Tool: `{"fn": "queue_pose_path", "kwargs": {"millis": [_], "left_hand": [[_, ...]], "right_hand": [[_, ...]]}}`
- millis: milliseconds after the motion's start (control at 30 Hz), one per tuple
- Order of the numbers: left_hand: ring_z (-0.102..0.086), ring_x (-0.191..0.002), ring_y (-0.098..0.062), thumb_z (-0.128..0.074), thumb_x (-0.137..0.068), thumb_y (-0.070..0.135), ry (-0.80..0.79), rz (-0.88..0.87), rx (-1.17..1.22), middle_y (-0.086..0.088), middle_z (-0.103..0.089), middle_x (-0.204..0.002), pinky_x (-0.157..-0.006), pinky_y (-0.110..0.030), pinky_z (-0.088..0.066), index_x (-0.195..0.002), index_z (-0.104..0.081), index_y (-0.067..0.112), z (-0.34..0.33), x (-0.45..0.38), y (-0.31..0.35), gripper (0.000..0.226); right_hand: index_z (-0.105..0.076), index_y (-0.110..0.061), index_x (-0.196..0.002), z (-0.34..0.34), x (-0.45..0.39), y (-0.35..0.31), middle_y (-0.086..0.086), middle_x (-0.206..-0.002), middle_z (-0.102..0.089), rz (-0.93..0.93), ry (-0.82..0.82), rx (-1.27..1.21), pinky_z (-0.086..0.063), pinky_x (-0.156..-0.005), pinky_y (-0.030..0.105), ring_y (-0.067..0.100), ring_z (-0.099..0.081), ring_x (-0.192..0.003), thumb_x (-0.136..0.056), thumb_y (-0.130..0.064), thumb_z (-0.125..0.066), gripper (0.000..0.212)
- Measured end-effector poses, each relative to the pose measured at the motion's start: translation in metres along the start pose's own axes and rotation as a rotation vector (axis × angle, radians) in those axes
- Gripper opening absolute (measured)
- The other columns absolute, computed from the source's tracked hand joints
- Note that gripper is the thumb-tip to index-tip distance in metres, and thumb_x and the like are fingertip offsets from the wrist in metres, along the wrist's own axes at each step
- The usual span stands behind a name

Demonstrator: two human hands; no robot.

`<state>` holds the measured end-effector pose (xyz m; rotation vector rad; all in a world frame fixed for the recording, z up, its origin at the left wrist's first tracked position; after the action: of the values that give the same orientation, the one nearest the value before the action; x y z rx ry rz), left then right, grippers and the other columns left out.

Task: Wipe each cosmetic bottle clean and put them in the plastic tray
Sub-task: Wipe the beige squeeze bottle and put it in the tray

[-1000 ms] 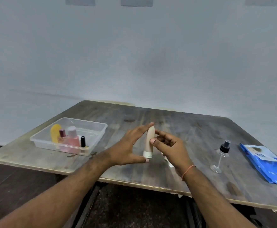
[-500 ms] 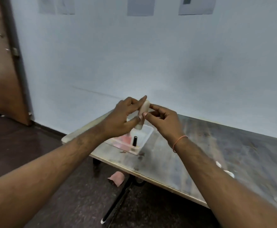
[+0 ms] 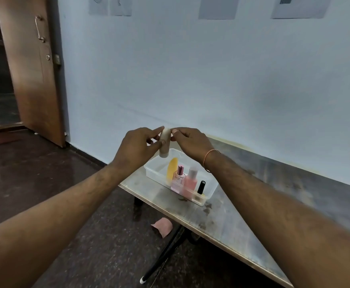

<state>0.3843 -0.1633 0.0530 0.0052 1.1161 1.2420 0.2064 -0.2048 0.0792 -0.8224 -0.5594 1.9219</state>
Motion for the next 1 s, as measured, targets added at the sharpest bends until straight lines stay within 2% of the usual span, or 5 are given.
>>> {"fn": "queue_pose_path", "kwargs": {"millis": [267,467,767,900,1000], "left_hand": [[-0.069,-0.096,-0.007,-0.076,-0.100,0.037,-0.065,0.143,-0.002,0.012,-0.081,-0.113,-0.086,-0.024,-0.046,-0.141,-0.073,0.032,-0.031,0.000,-0.038,0.041],[-0.074,-0.098,-0.009,-0.072,-0.101,0.041,-0.123,0.162,-0.029,0.019,-0.081,-0.102,-0.084,-0.030,-0.055,-0.133,-0.077,0.040,-0.051,0.008,-0.054,0.032],[-0.069,-0.080,-0.007,-0.071,-0.102,0.045,-0.145,0.168,-0.041,0.018,-0.081,-0.092,-0.075,-0.030,-0.053,-0.124,-0.081,0.039,-0.063,0.019,-0.056,0.025],[-0.061,-0.070,0.004,-0.074,-0.100,0.040,-0.145,0.168,-0.057,0.016,-0.083,-0.100,-0.065,-0.013,-0.038,-0.129,-0.080,0.036,-0.067,0.021,-0.059,0.029],[-0.063,-0.077,0.003,-0.075,-0.100,0.039,-0.152,0.181,-0.055,0.018,-0.083,-0.104,-0.069,-0.012,-0.039,-0.134,-0.078,0.033,-0.069,0.024,-0.061,0.035]], "right_hand": [[-0.076,-0.028,-0.124,-0.033,-0.025,0.028,-0.004,-0.134,-0.073,-0.092,-0.142,0.158,-0.044,-0.114,0.042,0.021,-0.061,-0.130,-0.110,-0.057,-0.032,0.055],[-0.071,-0.026,-0.136,-0.040,-0.025,0.046,0.004,-0.139,-0.070,-0.144,-0.185,0.222,-0.044,-0.112,0.042,0.027,-0.061,-0.130,-0.110,-0.061,-0.028,0.061],[-0.076,-0.023,-0.127,-0.049,-0.028,0.062,0.011,-0.115,-0.079,-0.182,-0.221,0.261,-0.047,-0.106,0.041,0.028,-0.065,-0.115,-0.109,-0.066,-0.021,0.072],[-0.075,-0.018,-0.128,-0.052,-0.026,0.064,0.014,-0.117,-0.080,-0.182,-0.234,0.265,-0.043,-0.102,0.039,0.029,-0.062,-0.122,-0.110,-0.064,-0.019,0.074],[-0.075,-0.018,-0.128,-0.055,-0.024,0.065,0.011,-0.093,-0.082,-0.179,-0.261,0.269,-0.042,-0.094,0.037,0.028,-0.065,-0.117,-0.111,-0.062,-0.018,0.074]]}}
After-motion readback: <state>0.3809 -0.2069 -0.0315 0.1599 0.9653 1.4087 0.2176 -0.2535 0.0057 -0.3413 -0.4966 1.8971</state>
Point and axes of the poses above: each hand's wrist, its own x-axis away from the middle knuckle, its own z-axis out of the back of the hand, y = z × x, the point moved 8 cm from there along -x, towards the middle knuckle
